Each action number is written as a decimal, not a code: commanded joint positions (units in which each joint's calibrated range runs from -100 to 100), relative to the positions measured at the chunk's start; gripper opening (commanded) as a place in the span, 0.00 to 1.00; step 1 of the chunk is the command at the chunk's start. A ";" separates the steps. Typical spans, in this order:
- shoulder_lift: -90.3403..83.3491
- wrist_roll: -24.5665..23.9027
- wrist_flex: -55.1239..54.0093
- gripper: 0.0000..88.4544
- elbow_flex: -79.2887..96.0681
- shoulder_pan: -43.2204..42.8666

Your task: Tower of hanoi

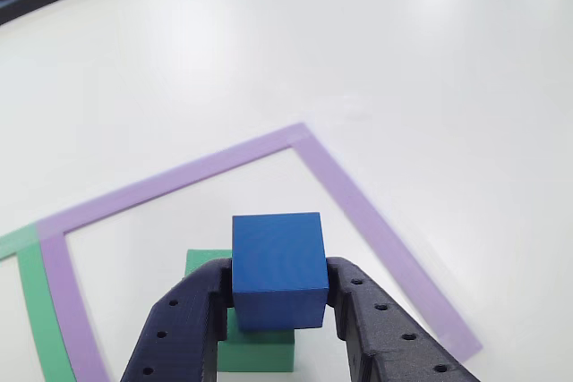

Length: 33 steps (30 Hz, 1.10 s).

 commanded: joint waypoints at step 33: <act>-53.20 -0.71 108.25 0.03 -47.43 -10.95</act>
